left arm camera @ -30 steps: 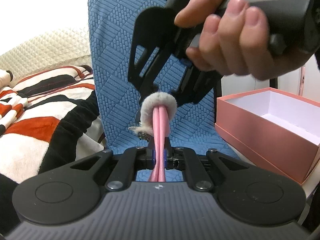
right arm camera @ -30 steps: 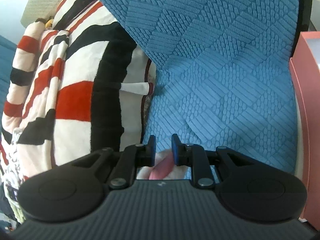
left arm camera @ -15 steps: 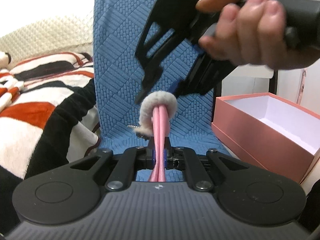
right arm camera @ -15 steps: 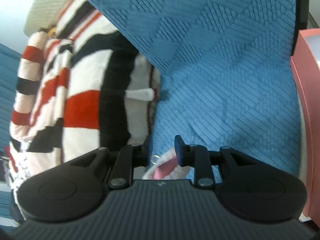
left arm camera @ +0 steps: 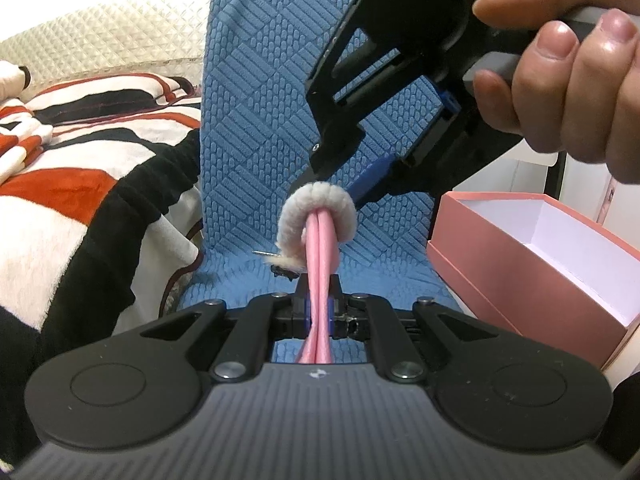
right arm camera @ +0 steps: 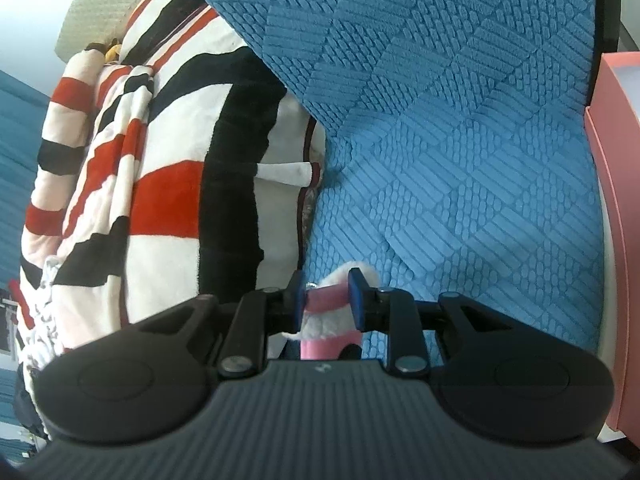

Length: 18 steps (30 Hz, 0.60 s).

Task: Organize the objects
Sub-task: 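Thread the white ring over the folded pink strip with the right gripper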

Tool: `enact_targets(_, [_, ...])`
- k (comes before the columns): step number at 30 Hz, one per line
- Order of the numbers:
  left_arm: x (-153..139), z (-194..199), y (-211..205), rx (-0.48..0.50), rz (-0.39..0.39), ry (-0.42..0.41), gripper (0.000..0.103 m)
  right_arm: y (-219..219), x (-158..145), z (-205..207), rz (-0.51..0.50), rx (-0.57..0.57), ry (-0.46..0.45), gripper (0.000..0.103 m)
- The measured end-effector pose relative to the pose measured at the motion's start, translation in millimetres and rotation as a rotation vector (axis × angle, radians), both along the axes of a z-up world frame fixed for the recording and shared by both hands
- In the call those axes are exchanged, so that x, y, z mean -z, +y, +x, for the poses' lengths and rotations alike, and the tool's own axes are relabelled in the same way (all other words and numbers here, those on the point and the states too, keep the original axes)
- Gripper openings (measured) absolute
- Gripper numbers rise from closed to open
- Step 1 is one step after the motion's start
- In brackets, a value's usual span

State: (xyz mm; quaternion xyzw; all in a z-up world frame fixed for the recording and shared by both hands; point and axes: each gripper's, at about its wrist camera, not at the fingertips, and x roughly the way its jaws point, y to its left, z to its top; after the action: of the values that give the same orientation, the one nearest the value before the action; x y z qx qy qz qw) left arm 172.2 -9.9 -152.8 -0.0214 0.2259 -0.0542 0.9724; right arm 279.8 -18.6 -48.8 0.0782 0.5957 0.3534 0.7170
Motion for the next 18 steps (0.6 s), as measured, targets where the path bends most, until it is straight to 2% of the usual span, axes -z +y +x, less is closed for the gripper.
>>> enact_targets(15, [0.6,1.4,-2.0,0.003,0.017,-0.002,0.008,-6.3,-0.7,-9.8,-0.006,0.001,-0.008,0.029])
enact_targets(18, [-0.1,0.3,-5.0,-0.002,0.045,-0.011,0.008,-5.1,-1.0,-10.7,-0.004,-0.002,-0.013,0.029])
